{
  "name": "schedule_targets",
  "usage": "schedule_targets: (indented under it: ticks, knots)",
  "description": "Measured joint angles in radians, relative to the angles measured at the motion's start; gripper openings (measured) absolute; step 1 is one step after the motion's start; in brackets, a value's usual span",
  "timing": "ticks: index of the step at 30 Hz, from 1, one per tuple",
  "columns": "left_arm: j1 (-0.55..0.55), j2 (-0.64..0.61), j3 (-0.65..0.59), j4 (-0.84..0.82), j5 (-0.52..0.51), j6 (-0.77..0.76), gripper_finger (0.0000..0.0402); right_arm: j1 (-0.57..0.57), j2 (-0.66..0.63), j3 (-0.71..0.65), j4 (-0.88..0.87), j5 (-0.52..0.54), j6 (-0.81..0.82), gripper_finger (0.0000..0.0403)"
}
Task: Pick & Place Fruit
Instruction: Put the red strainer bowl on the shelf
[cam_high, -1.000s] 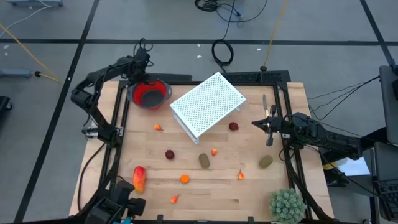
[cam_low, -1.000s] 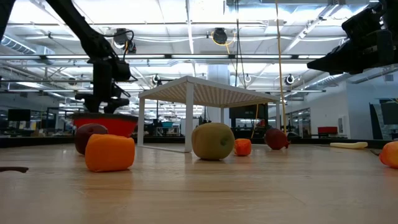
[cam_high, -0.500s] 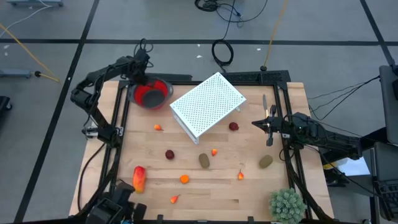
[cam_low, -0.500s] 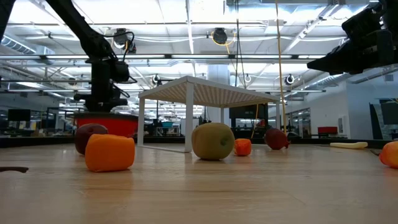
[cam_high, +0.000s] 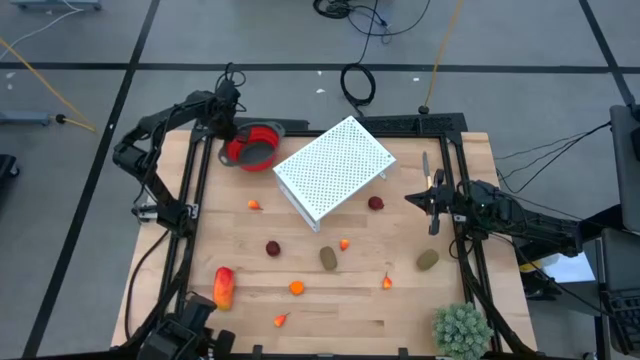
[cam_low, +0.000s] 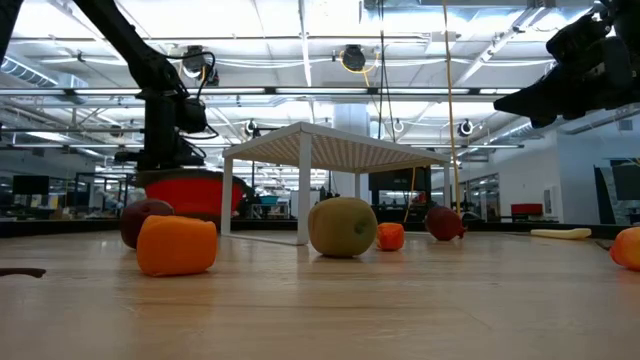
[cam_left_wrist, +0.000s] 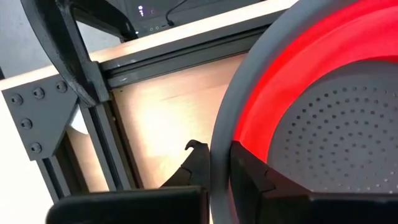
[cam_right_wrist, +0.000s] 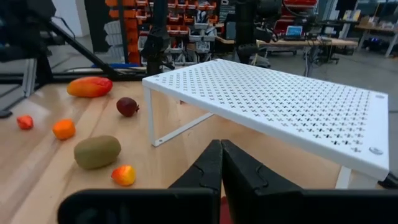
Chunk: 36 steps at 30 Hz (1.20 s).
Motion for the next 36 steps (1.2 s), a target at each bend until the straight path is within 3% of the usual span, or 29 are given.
schedule_targets:
  ticks: [7, 23, 36]
  knots:
    - [-0.001, -0.045, -0.003, 0.000, 0.010, -0.007, 0.0014, 0.000, 0.000, 0.000, 0.000, 0.000, 0.018, 0.0000]
    - [0.000, -0.284, -0.003, 0.039, 0.001, -0.159, 0.0002, 0.000, 0.000, 0.000, 0.000, 0.000, 0.018, 0.0000]
    - [-0.043, -0.290, -0.001, -0.049, 0.030, -0.208, 0.0000, 0.000, 0.000, 0.000, 0.000, 0.000, 0.018, 0.0000]
